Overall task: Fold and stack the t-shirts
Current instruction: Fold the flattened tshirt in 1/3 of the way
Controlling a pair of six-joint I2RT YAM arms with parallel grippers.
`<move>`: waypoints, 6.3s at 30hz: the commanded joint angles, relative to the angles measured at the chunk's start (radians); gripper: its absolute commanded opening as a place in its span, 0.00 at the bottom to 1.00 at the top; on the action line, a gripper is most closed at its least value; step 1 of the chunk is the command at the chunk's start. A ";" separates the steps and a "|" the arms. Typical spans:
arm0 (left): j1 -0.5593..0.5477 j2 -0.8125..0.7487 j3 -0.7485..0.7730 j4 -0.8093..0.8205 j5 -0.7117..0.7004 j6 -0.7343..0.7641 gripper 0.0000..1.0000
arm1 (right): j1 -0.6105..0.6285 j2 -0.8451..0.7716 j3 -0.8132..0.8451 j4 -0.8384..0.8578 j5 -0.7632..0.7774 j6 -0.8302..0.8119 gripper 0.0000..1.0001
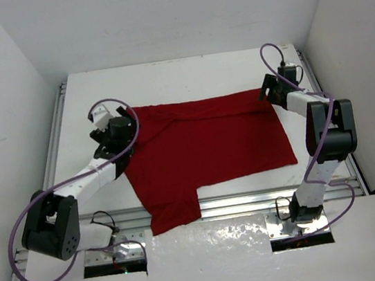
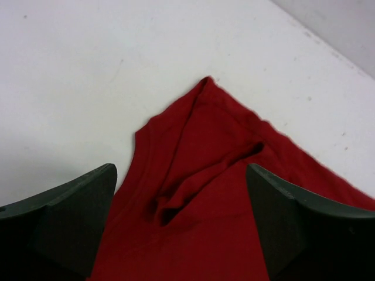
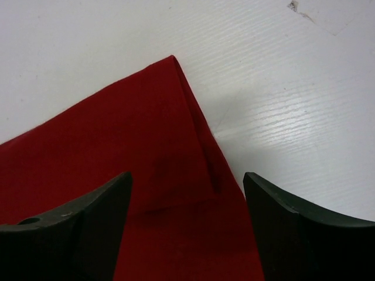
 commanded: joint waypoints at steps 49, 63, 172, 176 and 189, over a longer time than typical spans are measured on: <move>0.147 0.708 0.711 -0.157 1.006 0.394 0.56 | 0.371 -0.477 -0.316 0.174 -0.745 -0.053 0.91; 0.140 0.659 0.648 -0.197 0.940 0.345 0.00 | 0.371 -0.518 -0.338 0.180 -0.734 -0.047 0.92; 0.362 0.911 1.004 -0.393 0.614 0.210 0.00 | -0.025 0.520 0.752 -0.294 -0.004 -0.291 0.00; 0.360 0.965 1.096 -0.404 0.614 0.193 0.00 | -0.023 0.577 0.837 -0.346 0.016 -0.277 0.00; 0.347 1.076 1.340 -0.461 0.621 0.205 0.13 | -0.058 0.634 0.959 -0.393 -0.051 -0.234 0.15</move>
